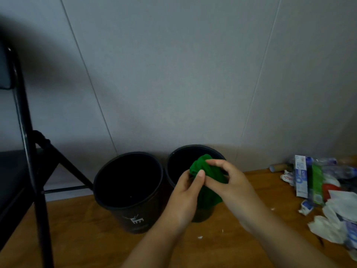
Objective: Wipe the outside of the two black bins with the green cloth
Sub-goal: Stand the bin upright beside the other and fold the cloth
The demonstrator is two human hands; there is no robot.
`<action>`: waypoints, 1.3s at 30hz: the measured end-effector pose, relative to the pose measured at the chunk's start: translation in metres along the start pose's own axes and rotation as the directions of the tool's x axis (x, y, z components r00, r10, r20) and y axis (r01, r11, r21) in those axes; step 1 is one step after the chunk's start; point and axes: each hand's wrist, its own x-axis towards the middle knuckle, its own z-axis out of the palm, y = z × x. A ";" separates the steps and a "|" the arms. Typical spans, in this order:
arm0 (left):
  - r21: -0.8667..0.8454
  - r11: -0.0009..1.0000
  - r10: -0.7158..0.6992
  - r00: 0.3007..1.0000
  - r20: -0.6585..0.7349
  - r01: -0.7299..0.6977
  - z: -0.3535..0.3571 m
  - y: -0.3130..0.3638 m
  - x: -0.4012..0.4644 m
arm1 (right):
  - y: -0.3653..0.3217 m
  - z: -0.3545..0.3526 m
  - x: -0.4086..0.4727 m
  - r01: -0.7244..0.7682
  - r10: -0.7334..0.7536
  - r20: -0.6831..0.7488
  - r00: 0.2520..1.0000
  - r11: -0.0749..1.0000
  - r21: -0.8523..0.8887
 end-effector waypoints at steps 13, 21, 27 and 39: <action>-0.265 0.963 -0.125 0.955 -0.269 0.051 -0.052 0.026 -0.012 | -0.012 0.033 0.009 -0.010 0.001 0.051 0.999 0.985 0.173; -0.104 0.994 -0.064 0.970 -0.236 0.040 -0.089 0.035 -0.024 | -0.007 0.040 0.017 -0.118 0.131 -0.083 0.988 0.982 0.145; 0.077 0.996 -0.019 0.964 -0.266 0.041 -0.103 0.031 -0.028 | -0.002 0.041 0.015 -0.017 -0.003 -0.145 0.989 0.991 -0.132; 0.038 0.990 -0.108 0.902 -0.417 0.136 -0.117 0.026 -0.053 | -0.010 0.050 0.017 -0.283 0.248 0.185 0.951 0.940 0.192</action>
